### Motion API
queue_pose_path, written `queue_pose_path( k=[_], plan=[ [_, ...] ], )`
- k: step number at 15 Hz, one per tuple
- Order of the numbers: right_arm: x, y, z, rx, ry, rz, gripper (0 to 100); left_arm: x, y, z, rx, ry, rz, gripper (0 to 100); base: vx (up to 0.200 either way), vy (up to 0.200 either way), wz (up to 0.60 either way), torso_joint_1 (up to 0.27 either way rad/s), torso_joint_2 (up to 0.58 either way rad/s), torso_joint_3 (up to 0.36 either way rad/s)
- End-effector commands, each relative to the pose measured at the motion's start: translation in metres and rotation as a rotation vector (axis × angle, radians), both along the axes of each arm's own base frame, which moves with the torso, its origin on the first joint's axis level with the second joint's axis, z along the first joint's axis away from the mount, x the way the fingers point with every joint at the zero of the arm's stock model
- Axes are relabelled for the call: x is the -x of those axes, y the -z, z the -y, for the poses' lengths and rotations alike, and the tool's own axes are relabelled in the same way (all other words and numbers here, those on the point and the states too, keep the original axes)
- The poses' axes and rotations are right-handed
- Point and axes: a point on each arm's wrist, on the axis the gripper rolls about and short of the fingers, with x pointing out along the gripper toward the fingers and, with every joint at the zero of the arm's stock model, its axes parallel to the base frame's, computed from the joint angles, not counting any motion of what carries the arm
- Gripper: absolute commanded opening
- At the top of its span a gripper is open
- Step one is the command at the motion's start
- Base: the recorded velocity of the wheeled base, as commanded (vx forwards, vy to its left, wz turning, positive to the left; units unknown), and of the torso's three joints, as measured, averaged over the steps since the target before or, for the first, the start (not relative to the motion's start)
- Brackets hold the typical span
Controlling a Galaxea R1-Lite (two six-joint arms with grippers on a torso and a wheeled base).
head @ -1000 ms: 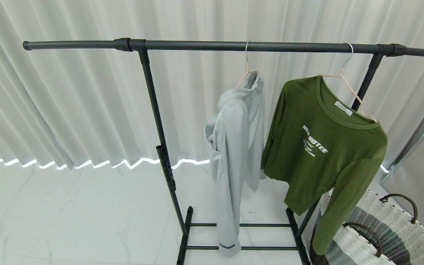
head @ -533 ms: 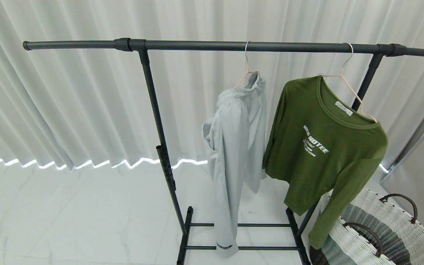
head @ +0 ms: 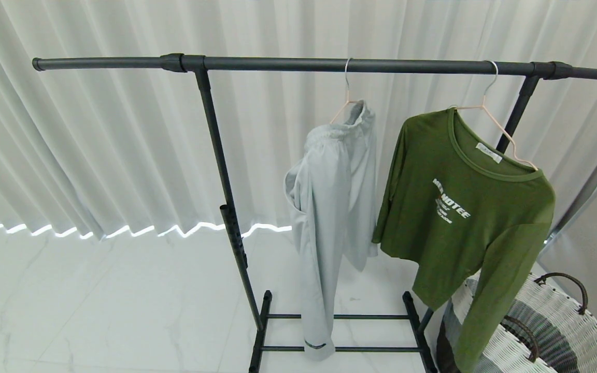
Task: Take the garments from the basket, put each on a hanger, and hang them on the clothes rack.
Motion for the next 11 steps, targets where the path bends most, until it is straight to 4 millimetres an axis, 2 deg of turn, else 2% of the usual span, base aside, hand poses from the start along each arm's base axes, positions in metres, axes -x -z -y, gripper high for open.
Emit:
queue_pose_path(
  k=[1, 11],
  plan=[
    [0.0000, 0.0001, 0.0000, 0.002, 0.000, -0.001, 100, 0.0000, 0.0000, 0.0000, 0.000, 0.000, 0.001, 100, 0.000, 0.000, 0.00, 0.000, 0.00, 0.000],
    [0.0000, -0.0001, 0.0000, 0.001, 0.000, 0.000, 100, 0.0000, 0.0000, 0.0000, 0.000, 0.000, 0.001, 100, 0.000, 0.000, 0.00, 0.000, 0.00, 0.000]
  ],
)
